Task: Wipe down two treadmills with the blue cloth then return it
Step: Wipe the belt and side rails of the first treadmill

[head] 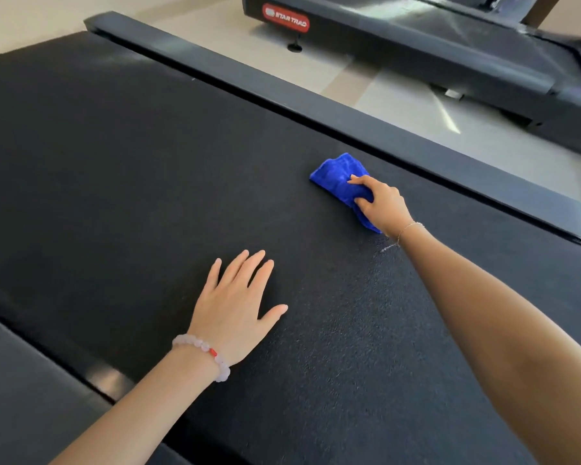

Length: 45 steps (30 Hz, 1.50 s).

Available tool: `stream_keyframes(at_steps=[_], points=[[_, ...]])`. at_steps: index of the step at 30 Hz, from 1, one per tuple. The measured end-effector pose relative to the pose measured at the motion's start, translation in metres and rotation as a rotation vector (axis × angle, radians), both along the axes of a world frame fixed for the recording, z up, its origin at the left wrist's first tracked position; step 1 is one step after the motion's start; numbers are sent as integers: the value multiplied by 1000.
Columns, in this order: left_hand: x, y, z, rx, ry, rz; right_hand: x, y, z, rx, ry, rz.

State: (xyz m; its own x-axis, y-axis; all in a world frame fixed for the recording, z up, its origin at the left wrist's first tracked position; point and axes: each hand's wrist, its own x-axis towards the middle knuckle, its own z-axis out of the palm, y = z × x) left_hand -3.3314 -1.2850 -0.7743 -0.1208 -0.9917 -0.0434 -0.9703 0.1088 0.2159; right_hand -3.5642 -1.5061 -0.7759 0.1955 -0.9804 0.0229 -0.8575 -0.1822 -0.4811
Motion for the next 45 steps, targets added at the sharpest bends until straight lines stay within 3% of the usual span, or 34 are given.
stream_keyframes(at_steps=[21,33,45], points=[[-16,-34,-22,-88,-126,-91,-27,-99,1,-21,70,-52],[-15,-17,-23,-64,-121,-63,-68,-52,5,-36,73,-57],[3,52,-22,-31,-121,-130,-50,67,2,8,8,-35]])
